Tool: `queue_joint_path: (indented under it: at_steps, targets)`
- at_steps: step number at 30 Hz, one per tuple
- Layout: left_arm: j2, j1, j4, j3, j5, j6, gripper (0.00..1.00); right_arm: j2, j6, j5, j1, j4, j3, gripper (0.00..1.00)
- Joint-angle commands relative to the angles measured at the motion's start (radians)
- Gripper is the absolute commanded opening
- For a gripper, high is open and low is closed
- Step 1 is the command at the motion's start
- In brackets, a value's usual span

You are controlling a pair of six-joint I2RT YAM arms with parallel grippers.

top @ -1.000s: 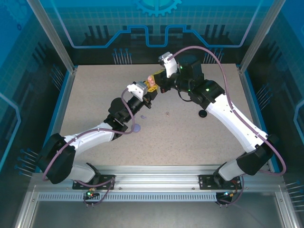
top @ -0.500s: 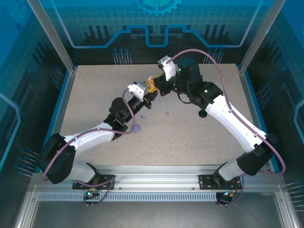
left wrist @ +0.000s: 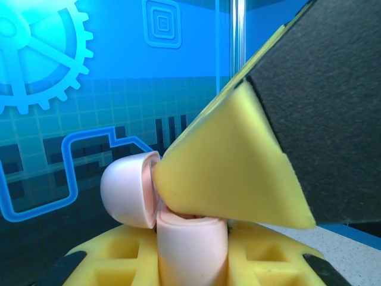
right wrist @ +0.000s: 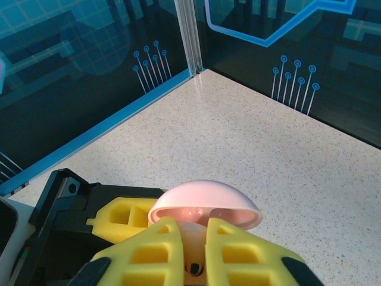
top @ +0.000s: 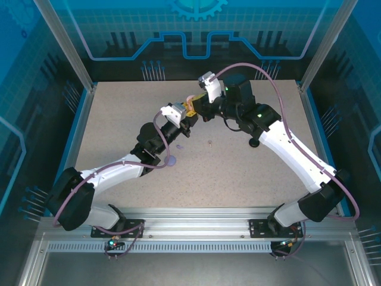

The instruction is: Insert the wireless bluetooth earbuds into the charging case

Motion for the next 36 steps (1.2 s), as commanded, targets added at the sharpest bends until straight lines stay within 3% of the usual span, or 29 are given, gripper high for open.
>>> queue_joint_path:
  at_steps: [1, 8, 13, 20, 24, 28, 36]
  targets:
    - [-0.011, -0.003, 0.081, 0.038, 0.004, 0.02, 0.0, -0.011, -0.009, -0.093, -0.003, -0.046, 0.003, 0.19]
    - [-0.01, -0.003, 0.084, 0.036, 0.004, 0.018, 0.0, -0.026, 0.067, -0.064, -0.031, -0.011, 0.033, 0.49]
    - [-0.008, -0.002, 0.084, 0.036, 0.005, 0.017, 0.0, -0.051, 0.148, -0.053, -0.078, 0.021, 0.058, 0.62]
    - [-0.01, -0.003, 0.086, 0.03, -0.003, 0.023, 0.0, -0.117, 0.292, 0.002, -0.182, 0.029, 0.03, 0.66]
    - [-0.007, -0.003, 0.091, 0.024, -0.016, 0.031, 0.0, -0.111, 0.382, 0.059, -0.249, -0.074, 0.008, 0.66]
    - [-0.014, -0.003, 0.105, 0.013, -0.039, 0.036, 0.0, -0.025, 0.417, 0.126, -0.273, -0.216, -0.033, 0.66]
    - [-0.027, -0.003, 0.113, 0.007, -0.061, 0.041, 0.0, 0.255, 0.389, 0.144, -0.239, -0.32, -0.066, 0.63]
